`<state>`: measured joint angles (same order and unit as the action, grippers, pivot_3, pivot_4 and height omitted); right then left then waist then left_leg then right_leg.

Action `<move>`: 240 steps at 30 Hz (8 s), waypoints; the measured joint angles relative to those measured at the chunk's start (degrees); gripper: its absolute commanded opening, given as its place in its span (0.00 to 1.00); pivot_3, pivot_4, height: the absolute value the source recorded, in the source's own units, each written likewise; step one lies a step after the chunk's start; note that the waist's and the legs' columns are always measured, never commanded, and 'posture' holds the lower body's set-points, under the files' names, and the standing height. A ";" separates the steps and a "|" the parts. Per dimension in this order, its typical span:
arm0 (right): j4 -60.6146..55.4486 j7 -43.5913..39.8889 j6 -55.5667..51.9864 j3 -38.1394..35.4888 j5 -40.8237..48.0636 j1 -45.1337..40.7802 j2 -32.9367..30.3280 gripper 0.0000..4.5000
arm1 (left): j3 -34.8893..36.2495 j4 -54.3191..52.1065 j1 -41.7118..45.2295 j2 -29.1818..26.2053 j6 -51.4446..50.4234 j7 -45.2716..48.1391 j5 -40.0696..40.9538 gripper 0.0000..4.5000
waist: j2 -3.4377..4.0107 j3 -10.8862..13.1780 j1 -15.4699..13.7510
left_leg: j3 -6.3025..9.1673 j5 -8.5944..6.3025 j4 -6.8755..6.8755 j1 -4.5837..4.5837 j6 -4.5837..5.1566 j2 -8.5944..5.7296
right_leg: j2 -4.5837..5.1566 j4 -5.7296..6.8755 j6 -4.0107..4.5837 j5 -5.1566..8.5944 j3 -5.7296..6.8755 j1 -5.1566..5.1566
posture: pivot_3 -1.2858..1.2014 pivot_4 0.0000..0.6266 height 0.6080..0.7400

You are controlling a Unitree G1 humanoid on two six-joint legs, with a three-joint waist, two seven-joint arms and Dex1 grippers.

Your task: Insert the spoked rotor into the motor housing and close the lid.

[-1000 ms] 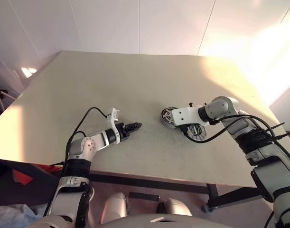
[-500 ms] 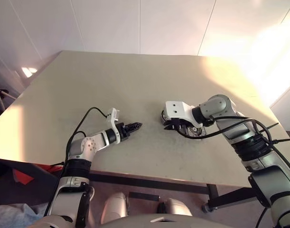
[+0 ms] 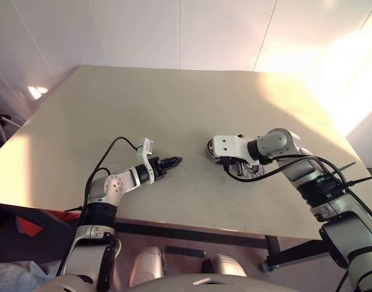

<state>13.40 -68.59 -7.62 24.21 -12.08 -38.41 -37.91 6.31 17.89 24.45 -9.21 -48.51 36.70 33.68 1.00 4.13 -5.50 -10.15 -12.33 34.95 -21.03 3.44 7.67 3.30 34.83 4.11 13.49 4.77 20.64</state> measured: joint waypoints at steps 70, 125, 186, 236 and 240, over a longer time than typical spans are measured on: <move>-11.10 -8.39 -4.81 -0.97 4.45 1.62 -2.39 0.02 | 0.03 -0.53 -0.65 -0.09 0.38 0.19 0.25 0.47 | -0.03 0.05 -0.08 | 0.00 0.03 -0.20 0.10 -0.06 0.00 | 0.00 -0.09 -0.10 0.06 -0.01 -0.01 | 0.52 0.00 1.00; -22.07 14.46 -84.65 -57.04 47.61 34.80 8.64 0.48 | -2.05 3.26 1.41 0.07 -0.76 2.97 -0.72 0.47 | 0.85 -0.67 -2.11 | 0.01 -0.10 -0.94 0.95 -0.25 -0.28 | 0.08 -1.21 -0.82 0.39 -0.02 -1.06 | 0.52 0.00 1.00; -28.75 26.51 -76.24 -53.95 68.55 40.52 2.68 0.48 | -2.64 2.21 0.79 0.00 -1.32 3.02 -1.01 0.47 | 0.70 -0.92 -3.06 | -0.01 -0.03 -2.15 1.36 -0.37 -0.37 | 0.04 -2.05 -0.93 0.45 0.01 -1.21 | 0.52 0.00 1.00; -22.41 38.69 -61.48 -46.04 66.05 27.15 10.39 0.48 | -4.28 3.02 1.79 -1.28 -0.49 3.29 -1.11 0.47 | 0.70 -1.03 -2.82 | 0.00 0.04 -2.20 1.41 -0.48 -0.36 | 0.04 -2.04 -0.93 0.44 0.01 -1.22 | 0.52 0.00 1.00; -26.71 39.80 -62.99 -45.42 69.35 23.92 11.15 0.48 | -4.46 3.08 1.86 -1.25 -0.42 3.32 -1.11 0.47 | 0.69 -1.03 -2.86 | 0.00 0.04 -2.22 1.42 -0.48 -0.36 | 0.04 -2.04 -0.93 0.44 0.01 -1.23 | 0.52 0.00 1.00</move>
<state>-13.31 -28.79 -70.61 -21.21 57.27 -14.49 -26.76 1.85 20.97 26.31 -10.46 -48.93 40.01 32.57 1.69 3.09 -8.35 -10.15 -12.29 32.74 -19.61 2.95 7.31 3.34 32.79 3.19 13.93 4.78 19.41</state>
